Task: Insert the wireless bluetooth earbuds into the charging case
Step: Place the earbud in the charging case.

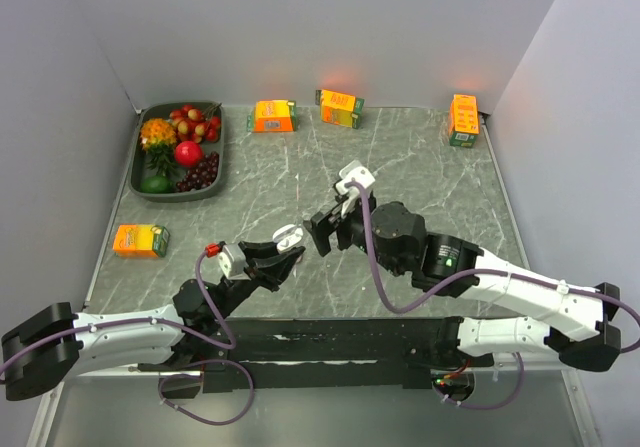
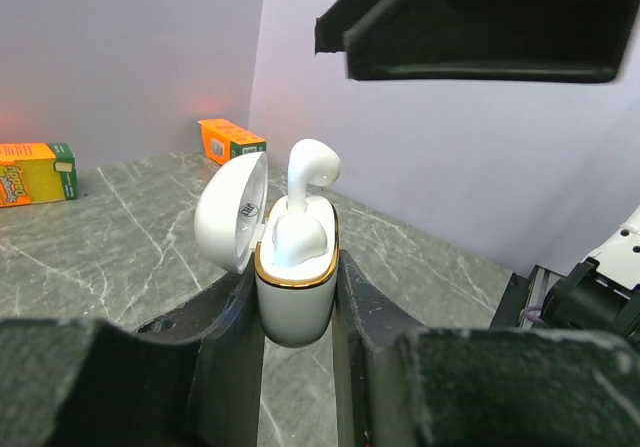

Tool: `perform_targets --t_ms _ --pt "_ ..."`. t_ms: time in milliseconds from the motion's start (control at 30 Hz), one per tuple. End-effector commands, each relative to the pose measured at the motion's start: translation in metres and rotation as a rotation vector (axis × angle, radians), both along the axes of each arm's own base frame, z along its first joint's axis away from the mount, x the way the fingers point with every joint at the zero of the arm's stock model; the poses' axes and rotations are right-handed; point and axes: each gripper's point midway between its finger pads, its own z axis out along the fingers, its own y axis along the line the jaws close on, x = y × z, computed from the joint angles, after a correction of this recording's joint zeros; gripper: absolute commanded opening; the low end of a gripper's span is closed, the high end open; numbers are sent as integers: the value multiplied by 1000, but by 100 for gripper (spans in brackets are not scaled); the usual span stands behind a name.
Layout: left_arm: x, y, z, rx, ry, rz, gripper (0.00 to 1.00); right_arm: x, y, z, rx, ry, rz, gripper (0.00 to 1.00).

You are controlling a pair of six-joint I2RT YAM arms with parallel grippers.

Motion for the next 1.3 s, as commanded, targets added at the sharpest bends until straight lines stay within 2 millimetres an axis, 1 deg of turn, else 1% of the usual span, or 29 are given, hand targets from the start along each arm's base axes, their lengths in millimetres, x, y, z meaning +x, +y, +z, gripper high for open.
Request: perform_targets --t_ms 0,33,133,200,433,733,1267 --pt "-6 3 30 -90 -45 -25 1 13 -17 9 24 23 -66 88" --pt "-6 3 30 -90 -45 -25 1 13 -16 1 6 35 -61 88" --pt "-6 3 31 -94 -47 -26 1 12 -12 -11 -20 67 -58 88" --pt "-7 2 32 -96 -50 -29 1 10 -9 -15 -19 82 -44 88" --pt "-6 3 31 -93 -48 -22 1 7 -1 -17 -21 98 -15 87" --pt "-6 2 31 -93 -47 -25 1 4 -1 -23 -32 118 -4 87" --pt "-6 1 30 -87 -46 -27 1 -5 9 -20 -16 132 46 87"
